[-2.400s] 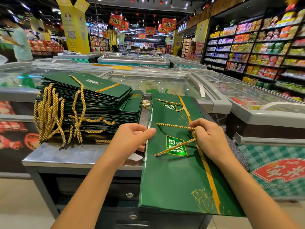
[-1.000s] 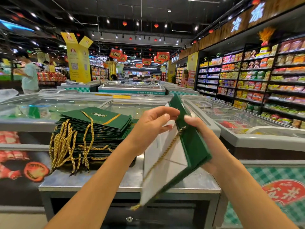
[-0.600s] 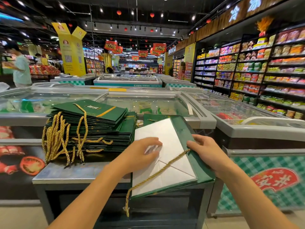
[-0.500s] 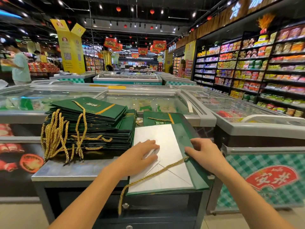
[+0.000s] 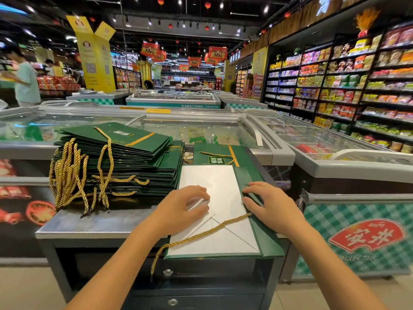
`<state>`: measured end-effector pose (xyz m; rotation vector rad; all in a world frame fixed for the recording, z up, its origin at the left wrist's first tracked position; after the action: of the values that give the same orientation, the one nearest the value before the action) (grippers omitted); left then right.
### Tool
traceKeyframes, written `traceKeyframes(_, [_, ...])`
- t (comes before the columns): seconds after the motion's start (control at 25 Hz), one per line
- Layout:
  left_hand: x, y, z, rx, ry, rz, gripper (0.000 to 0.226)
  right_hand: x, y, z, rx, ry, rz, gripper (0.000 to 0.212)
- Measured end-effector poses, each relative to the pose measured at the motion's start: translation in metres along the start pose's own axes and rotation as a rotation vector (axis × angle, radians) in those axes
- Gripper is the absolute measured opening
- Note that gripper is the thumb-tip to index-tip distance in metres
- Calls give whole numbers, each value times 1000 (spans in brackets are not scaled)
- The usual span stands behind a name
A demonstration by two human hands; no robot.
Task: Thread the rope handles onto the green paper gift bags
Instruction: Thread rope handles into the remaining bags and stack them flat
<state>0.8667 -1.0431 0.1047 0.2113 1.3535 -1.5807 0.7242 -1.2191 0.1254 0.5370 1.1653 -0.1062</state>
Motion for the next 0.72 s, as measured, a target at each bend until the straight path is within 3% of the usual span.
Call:
traceKeyframes(0.12, [-15, -5, -9, -8, -100, 24, 16, 3, -1, 0, 21, 8, -19, 39])
traceKeyframes(0.56, [-60, -4, -125, -133, -352, -85, 20, 1, 2, 0, -8, -57, -33, 35])
traceKeyframes(0.72, [-38, 18, -160, -290, -246, -126, 17, 2, 2, 0, -12, -61, -16, 34])
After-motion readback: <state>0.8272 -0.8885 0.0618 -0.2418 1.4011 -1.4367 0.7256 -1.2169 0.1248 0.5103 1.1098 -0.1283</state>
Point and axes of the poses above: each hand's wrist, its own z-axis towards the middle knuckle, its own x-axis out of the palm, y = z × x, the point moved 8 cm from there along z, towards the middle knuckle, and after that the axes turned 1 degree about x, right-handed, at the moved point
